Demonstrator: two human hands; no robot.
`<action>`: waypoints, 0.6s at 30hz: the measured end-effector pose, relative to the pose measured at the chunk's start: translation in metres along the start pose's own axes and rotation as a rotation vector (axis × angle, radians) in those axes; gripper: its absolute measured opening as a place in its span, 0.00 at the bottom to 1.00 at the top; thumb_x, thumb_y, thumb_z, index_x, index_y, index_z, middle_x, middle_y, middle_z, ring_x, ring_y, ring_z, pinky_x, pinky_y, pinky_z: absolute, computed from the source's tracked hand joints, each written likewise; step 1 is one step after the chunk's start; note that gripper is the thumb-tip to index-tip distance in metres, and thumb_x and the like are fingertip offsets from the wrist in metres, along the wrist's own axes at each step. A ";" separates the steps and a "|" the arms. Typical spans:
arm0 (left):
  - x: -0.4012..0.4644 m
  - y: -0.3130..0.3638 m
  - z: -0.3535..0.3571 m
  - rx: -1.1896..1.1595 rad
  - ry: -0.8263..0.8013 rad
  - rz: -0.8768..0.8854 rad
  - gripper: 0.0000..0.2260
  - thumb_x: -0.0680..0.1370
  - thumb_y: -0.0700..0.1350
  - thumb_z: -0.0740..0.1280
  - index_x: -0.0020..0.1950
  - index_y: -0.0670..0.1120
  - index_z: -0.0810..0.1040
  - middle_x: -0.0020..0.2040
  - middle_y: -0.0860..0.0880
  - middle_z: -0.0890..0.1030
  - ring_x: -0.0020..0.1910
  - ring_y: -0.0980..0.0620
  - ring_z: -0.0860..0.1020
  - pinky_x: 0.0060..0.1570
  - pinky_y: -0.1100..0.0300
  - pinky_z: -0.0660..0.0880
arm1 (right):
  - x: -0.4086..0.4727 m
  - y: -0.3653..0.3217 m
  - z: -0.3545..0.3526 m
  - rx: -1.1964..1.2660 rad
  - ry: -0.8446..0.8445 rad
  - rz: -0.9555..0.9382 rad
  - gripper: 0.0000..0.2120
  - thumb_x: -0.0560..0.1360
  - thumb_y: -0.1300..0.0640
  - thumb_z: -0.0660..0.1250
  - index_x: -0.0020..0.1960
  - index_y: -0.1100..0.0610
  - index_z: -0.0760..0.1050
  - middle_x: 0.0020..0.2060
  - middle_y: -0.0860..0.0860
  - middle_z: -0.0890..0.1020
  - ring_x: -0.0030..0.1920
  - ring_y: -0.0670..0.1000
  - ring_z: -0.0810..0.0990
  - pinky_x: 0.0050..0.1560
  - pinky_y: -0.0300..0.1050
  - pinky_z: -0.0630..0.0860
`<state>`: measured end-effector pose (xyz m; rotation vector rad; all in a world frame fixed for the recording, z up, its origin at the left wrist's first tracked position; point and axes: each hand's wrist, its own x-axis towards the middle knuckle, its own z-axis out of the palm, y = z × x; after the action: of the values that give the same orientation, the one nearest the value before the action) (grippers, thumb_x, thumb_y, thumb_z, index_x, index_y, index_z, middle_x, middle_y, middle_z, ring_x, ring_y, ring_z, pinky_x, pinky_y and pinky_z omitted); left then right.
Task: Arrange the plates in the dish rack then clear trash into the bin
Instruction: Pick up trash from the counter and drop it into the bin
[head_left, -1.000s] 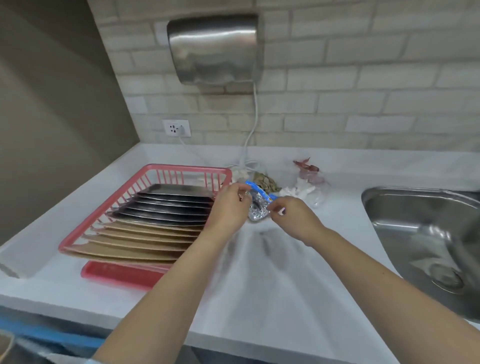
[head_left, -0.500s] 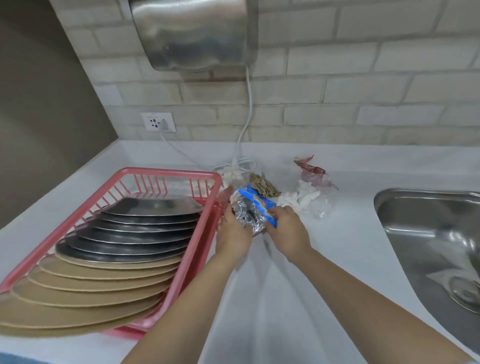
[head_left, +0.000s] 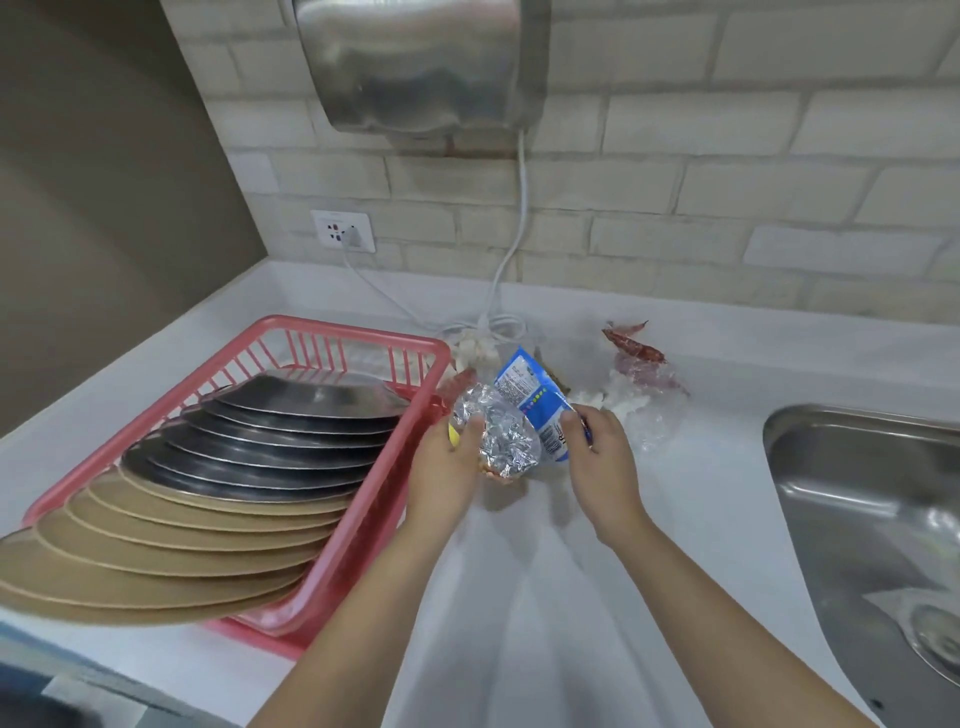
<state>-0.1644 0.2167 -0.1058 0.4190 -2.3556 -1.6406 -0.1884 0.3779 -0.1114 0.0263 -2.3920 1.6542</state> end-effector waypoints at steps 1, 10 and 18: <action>-0.002 0.007 -0.003 -0.017 0.011 -0.011 0.07 0.81 0.51 0.63 0.46 0.53 0.78 0.40 0.57 0.80 0.39 0.63 0.76 0.42 0.59 0.69 | 0.002 -0.001 -0.004 0.023 0.017 0.019 0.09 0.81 0.55 0.61 0.50 0.56 0.78 0.44 0.51 0.74 0.44 0.42 0.73 0.44 0.30 0.68; -0.005 0.044 -0.015 -0.641 0.012 -0.388 0.10 0.83 0.43 0.60 0.52 0.41 0.80 0.39 0.47 0.82 0.34 0.52 0.81 0.32 0.65 0.77 | 0.022 -0.010 -0.034 0.250 0.145 0.152 0.06 0.77 0.61 0.60 0.46 0.53 0.74 0.40 0.50 0.78 0.42 0.52 0.75 0.43 0.47 0.73; -0.001 0.048 -0.028 -0.870 -0.059 -0.568 0.20 0.83 0.52 0.54 0.66 0.40 0.74 0.56 0.39 0.82 0.53 0.38 0.81 0.47 0.42 0.78 | 0.039 -0.039 -0.051 0.237 0.166 0.048 0.15 0.70 0.56 0.53 0.48 0.51 0.77 0.53 0.53 0.80 0.55 0.53 0.78 0.59 0.51 0.75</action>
<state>-0.1581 0.2081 -0.0509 0.8776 -1.3626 -2.7175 -0.2117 0.4161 -0.0509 -0.1236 -2.0820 1.8738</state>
